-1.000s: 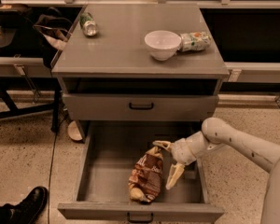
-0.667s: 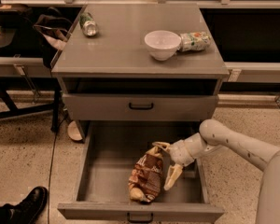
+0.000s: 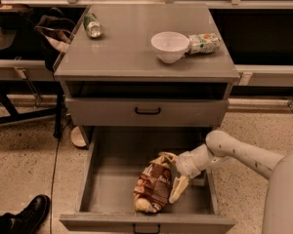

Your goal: Pick brown chip bag from middle drawer and place on counter

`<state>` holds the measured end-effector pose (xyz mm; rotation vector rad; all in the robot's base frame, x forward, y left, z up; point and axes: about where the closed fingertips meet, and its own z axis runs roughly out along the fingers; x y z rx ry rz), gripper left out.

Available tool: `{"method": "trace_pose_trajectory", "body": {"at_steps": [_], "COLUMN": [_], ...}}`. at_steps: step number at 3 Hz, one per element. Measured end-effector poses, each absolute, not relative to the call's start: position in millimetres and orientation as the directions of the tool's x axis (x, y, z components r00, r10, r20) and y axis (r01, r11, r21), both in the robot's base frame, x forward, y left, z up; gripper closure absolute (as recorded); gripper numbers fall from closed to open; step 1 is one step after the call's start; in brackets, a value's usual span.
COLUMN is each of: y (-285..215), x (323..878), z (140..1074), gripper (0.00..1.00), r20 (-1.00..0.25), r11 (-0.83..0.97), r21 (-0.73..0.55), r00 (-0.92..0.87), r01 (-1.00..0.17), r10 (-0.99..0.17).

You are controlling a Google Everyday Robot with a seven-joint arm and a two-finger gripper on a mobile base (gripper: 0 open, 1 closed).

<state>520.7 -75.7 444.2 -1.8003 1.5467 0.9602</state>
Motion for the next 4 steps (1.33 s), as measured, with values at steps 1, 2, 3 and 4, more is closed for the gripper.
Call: {"method": "trace_pose_trajectory", "body": {"at_steps": [1, 2, 3, 4], "y": [-73.7, -73.5, -73.5, -73.4], "x": [514.8, 514.3, 514.3, 514.2], "z": [433.3, 432.4, 432.4, 432.4], "gripper": [0.0, 0.0, 0.19, 0.42], "r20": [-0.822, -0.822, -0.822, -0.822], "r11": [-0.163, -0.163, -0.163, -0.163], "r21": [0.067, 0.07, 0.07, 0.07], "r00": [0.038, 0.036, 0.036, 0.036], "r01": [-0.984, -0.984, -0.984, -0.984], "r10": [-0.569, -0.568, -0.568, -0.568]}}
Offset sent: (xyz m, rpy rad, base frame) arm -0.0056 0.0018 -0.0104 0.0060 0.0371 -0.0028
